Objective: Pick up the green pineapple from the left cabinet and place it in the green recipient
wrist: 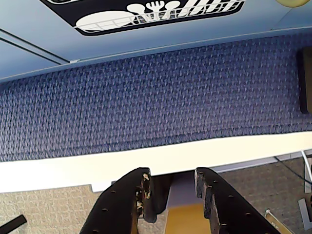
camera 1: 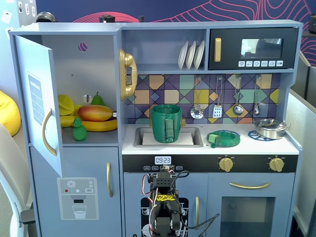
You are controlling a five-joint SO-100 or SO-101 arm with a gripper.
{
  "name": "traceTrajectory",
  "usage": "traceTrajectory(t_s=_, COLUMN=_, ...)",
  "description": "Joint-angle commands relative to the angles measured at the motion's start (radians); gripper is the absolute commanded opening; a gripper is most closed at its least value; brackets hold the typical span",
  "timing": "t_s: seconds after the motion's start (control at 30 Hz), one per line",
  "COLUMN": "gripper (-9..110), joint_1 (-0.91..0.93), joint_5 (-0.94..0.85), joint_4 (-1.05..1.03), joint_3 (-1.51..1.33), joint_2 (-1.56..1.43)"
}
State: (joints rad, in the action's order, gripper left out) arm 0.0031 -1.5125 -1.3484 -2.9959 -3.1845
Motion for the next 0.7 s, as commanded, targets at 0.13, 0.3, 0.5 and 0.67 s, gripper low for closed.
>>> traceTrajectory(t_s=0.13, gripper=0, joint_1=0.064, joint_5=0.003, joint_4=-0.184, joint_3=-0.002, joint_2=0.005)
traceTrajectory(t_s=0.3, gripper=0, joint_1=0.064, joint_5=0.0, joint_4=-0.184, joint_3=-0.002, joint_2=0.005)
traceTrajectory(t_s=0.5, gripper=0, joint_1=-0.084, joint_5=-0.032, joint_4=-0.029, joint_3=0.003, joint_2=0.008)
traceTrajectory(t_s=0.67, gripper=0, joint_1=-0.411, joint_5=0.049, joint_4=0.46, joint_3=0.061, joint_2=0.011)
